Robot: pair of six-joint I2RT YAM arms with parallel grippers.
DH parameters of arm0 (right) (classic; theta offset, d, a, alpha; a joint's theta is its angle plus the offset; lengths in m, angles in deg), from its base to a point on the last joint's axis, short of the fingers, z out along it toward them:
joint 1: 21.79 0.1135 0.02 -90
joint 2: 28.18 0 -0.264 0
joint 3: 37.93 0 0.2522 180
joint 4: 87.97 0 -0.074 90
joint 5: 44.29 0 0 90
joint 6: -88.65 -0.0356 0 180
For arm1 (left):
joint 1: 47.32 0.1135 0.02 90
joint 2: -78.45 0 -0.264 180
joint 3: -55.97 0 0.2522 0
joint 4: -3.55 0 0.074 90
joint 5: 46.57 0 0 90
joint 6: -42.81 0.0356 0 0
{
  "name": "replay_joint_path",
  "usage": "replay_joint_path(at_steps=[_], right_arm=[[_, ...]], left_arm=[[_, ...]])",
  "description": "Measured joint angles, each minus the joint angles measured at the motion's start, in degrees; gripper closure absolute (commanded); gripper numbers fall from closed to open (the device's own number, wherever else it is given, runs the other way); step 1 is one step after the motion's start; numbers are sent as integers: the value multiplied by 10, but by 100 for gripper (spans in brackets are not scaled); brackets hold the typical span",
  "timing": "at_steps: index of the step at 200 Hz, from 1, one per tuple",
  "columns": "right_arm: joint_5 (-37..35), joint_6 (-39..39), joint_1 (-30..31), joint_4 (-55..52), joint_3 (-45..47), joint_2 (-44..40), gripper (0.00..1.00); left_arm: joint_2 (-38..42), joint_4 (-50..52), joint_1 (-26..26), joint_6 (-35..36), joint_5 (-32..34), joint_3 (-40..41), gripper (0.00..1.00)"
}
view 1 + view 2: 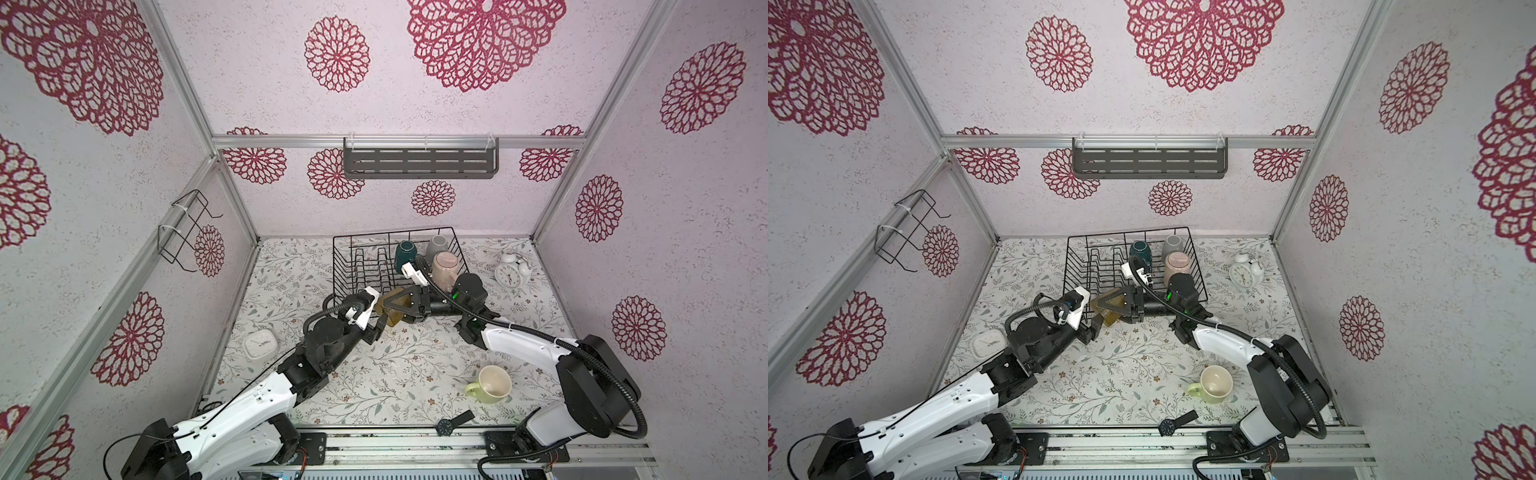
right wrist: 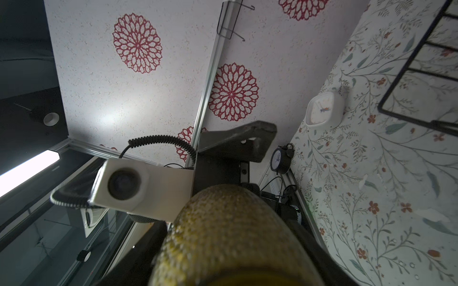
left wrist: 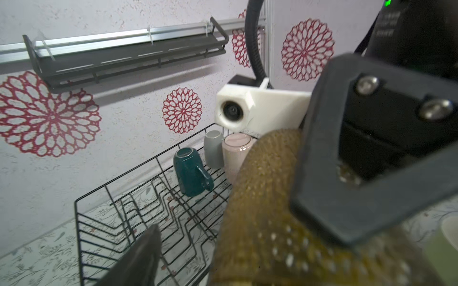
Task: Load cups into a dish rack
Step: Place the cup upside down at the bottom-center of the table.
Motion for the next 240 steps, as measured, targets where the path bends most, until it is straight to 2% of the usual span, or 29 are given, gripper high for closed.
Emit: replay_joint_path(at_steps=[27, 47, 71, 105, 140, 195, 240], right_arm=[[-20, 116, -46, -132, -54, 1, 29], [-67, 246, -68, -275, -121, 2, 29], [-160, 400, -75, -425, -205, 14, 29], [-291, 529, -74, -537, -256, 57, 29], [-395, 594, -71, -608, -283, 128, 29], [-518, 665, -47, -660, -329, 198, 29], [-593, 694, -4, -671, -383, 256, 29]], left_arm=[[-8, 37, 1, 4, 22, -8, 0], [-5, 72, 1, 5, 39, -8, 3], [15, 109, 3, 7, 62, -8, 3], [65, 146, 10, 14, 93, -8, 3], [111, 176, 25, 10, 138, -7, 3], [160, 228, 60, -43, 221, 18, 3], [199, 274, 88, -75, 243, 36, 3]])
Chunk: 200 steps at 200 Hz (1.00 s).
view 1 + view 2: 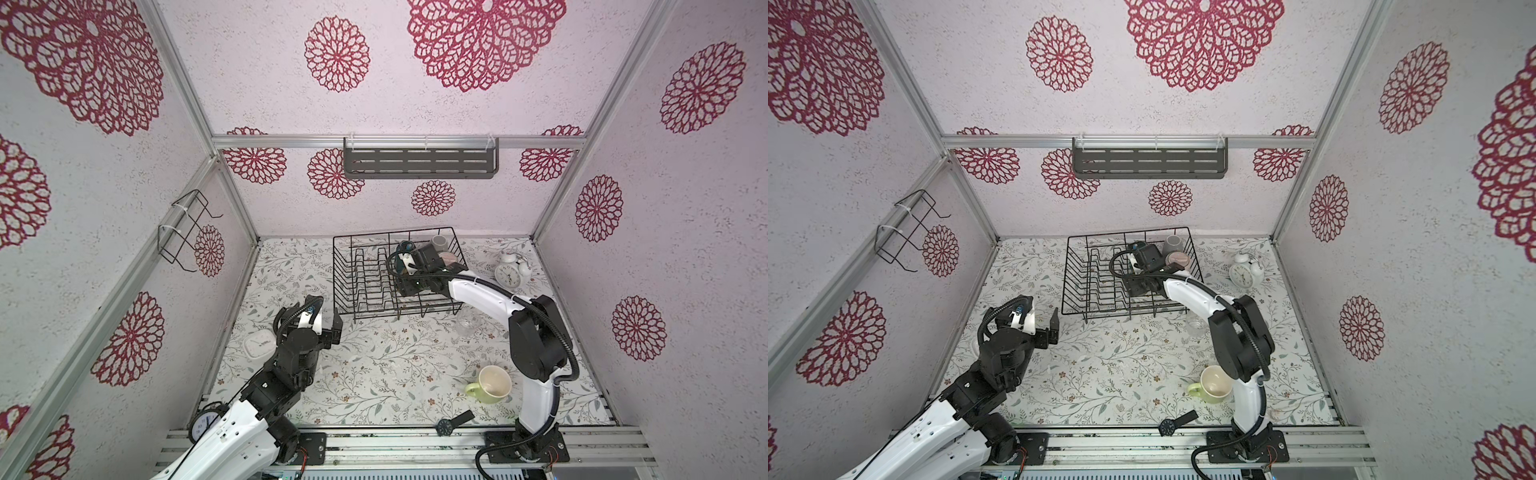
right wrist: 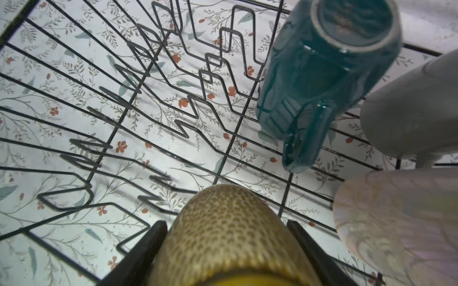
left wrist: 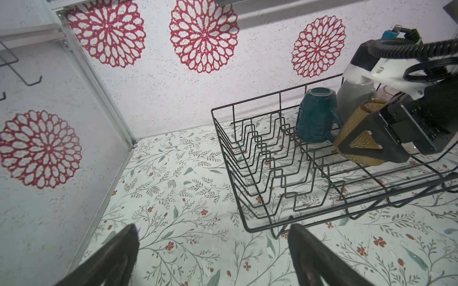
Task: Load cups into a dish rack
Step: Place the cup upside down at the bottom-center of the table.
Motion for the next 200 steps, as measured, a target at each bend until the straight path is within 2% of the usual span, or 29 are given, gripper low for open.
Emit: replay_joint_path(at_steps=[70, 136, 200], right_arm=[[-65, -25, 2, 0, -7, 45, 25], [-82, -66, -8, 4, -41, 95, 25], [-87, -68, -19, 8, -61, 110, 23]], left_arm=[[7, 9, 5, -20, 7, 12, 3], [-4, 17, 5, -26, 8, 12, 3], [-6, 25, 6, -27, 9, 12, 3]])
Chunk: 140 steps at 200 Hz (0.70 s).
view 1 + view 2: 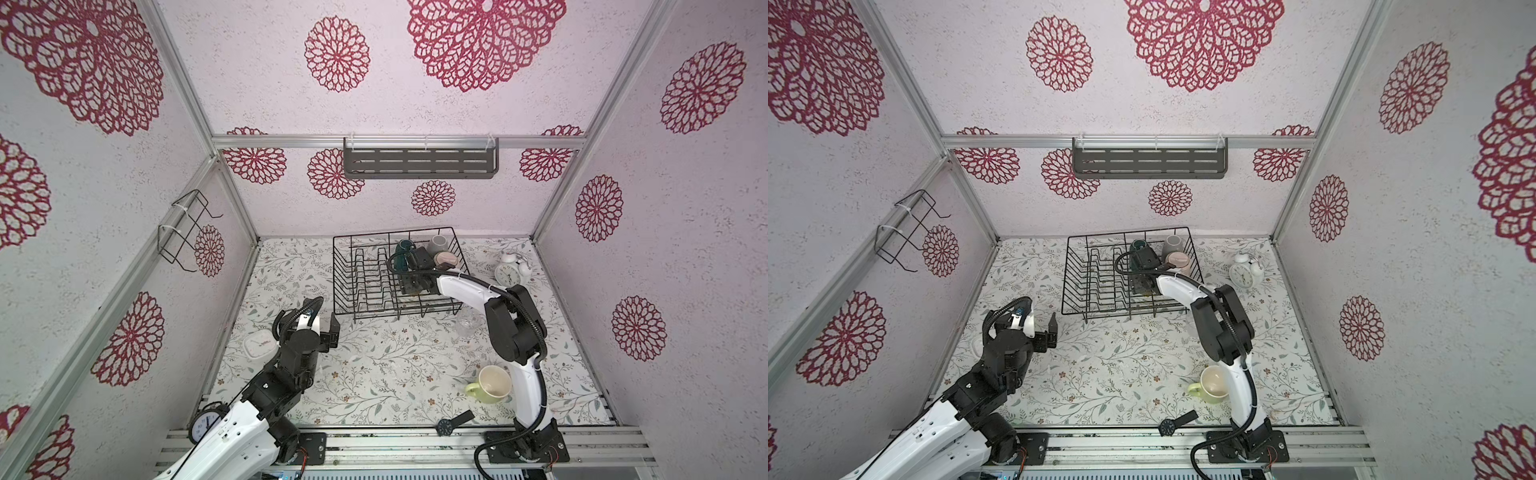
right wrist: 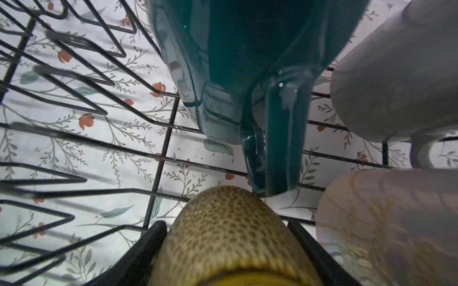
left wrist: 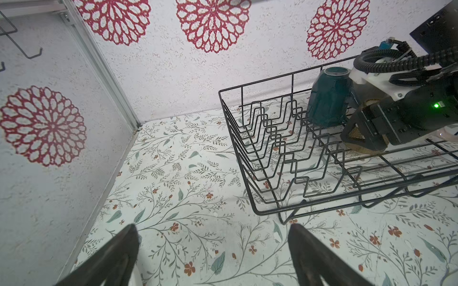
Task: Load cups into a dish rack
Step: Place the cup upside down at the bottom-center of the table.
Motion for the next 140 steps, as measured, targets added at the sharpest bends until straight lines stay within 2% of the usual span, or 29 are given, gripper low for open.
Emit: replay_joint_path(at_steps=[45, 99, 106, 140], right_arm=[[-4, -2, 1, 5, -18, 26, 21], [-3, -9, 1, 5, -18, 26, 7], [-4, -8, 1, 4, -18, 26, 2], [-4, -7, 1, -6, -18, 23, 1]], left_arm=[[0, 2, 0, -1, 0, 0, 3], [0, 4, 0, -3, 0, 0, 3], [0, 4, 0, -4, -1, 0, 3], [0, 5, 0, -6, -3, -1, 3]])
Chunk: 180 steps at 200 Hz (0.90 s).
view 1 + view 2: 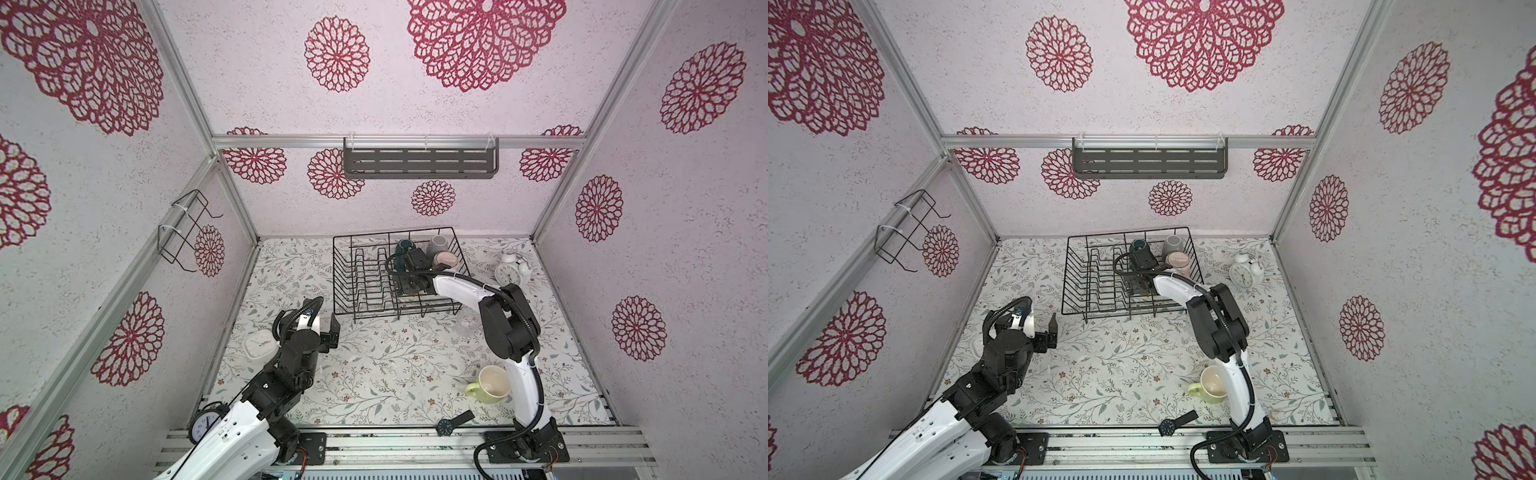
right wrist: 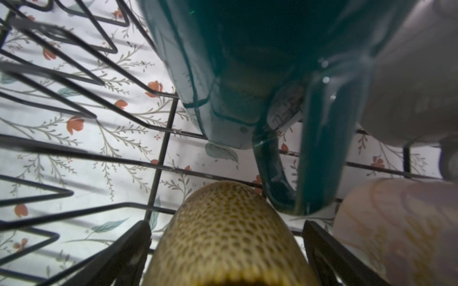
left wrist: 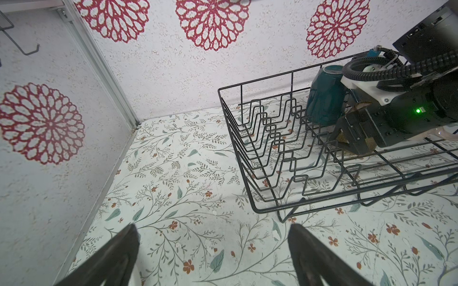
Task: Load cups into a dish rack
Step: Place the cup upside down at the bottom-center of the table.
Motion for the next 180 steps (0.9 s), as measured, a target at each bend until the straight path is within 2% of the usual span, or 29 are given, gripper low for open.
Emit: replay_joint_path(at_steps=[43, 77, 99, 137, 161, 180], right_arm=[[5, -2, 0, -14, 6, -35, 1], [17, -3, 0, -15, 29, -116, 1], [20, -4, 0, -10, 57, -182, 1], [-18, -19, -3, 14, 177, -321, 1], [-33, -35, -15, 10, 259, -405, 1], [-9, -66, -53, -8, 306, -458, 1]], left_arm=[[3, 7, 0, -2, -1, -10, 3], [6, 15, 0, -5, -7, -26, 3], [9, 17, 1, -9, -34, -34, 3], [41, -7, 2, -14, -120, -39, 3], [55, -35, 2, -14, -143, -39, 3], [50, -62, 2, -12, -153, -36, 3]])
